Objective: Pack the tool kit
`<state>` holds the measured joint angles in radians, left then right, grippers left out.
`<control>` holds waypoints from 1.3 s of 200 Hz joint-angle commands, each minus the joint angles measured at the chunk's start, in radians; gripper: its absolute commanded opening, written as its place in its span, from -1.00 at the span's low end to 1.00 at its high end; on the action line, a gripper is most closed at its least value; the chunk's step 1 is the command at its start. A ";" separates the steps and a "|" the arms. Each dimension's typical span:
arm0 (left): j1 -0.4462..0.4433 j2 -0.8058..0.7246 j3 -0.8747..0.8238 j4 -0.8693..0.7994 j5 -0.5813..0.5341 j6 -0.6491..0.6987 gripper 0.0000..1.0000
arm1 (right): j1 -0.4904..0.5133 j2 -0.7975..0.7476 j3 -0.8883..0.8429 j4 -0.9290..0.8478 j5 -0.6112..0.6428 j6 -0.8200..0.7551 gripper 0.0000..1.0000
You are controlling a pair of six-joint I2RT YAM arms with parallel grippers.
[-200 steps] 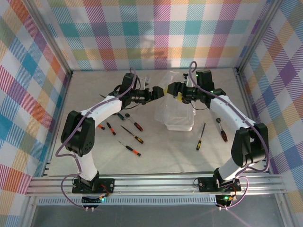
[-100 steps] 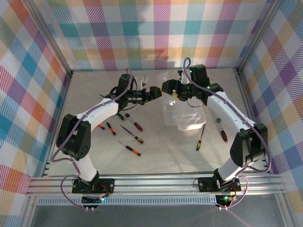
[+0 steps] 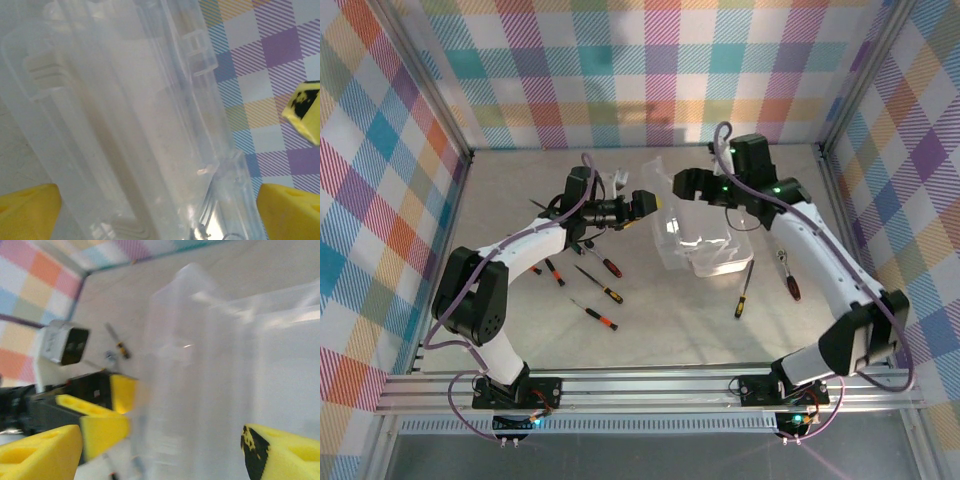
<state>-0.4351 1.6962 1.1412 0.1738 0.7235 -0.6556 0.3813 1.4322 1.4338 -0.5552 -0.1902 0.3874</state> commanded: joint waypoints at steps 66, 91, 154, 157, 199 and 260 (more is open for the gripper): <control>0.016 0.043 -0.029 0.132 0.061 -0.038 0.99 | -0.339 0.132 -0.223 -0.014 0.171 -0.091 0.47; 0.043 0.043 -0.015 0.048 0.027 0.004 0.99 | -0.397 0.209 -0.245 0.027 0.024 -0.059 0.41; 0.157 0.186 0.092 -0.002 0.028 0.020 0.95 | -0.399 0.294 -0.287 0.113 -0.092 -0.010 0.11; 0.157 0.196 0.099 0.002 0.027 0.017 0.95 | -0.400 0.296 -0.290 0.119 -0.093 -0.007 0.09; 0.168 0.362 0.279 0.025 0.025 -0.025 0.95 | -0.398 0.293 -0.340 0.203 -0.135 0.083 -0.17; 0.191 0.489 0.544 0.029 0.011 -0.110 0.94 | -0.332 0.254 -0.440 0.360 -0.117 0.327 -0.44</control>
<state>-0.2684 2.1826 1.6081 0.1860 0.7399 -0.7200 0.0032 1.7203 1.0447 -0.2966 -0.3115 0.5560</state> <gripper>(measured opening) 0.968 0.292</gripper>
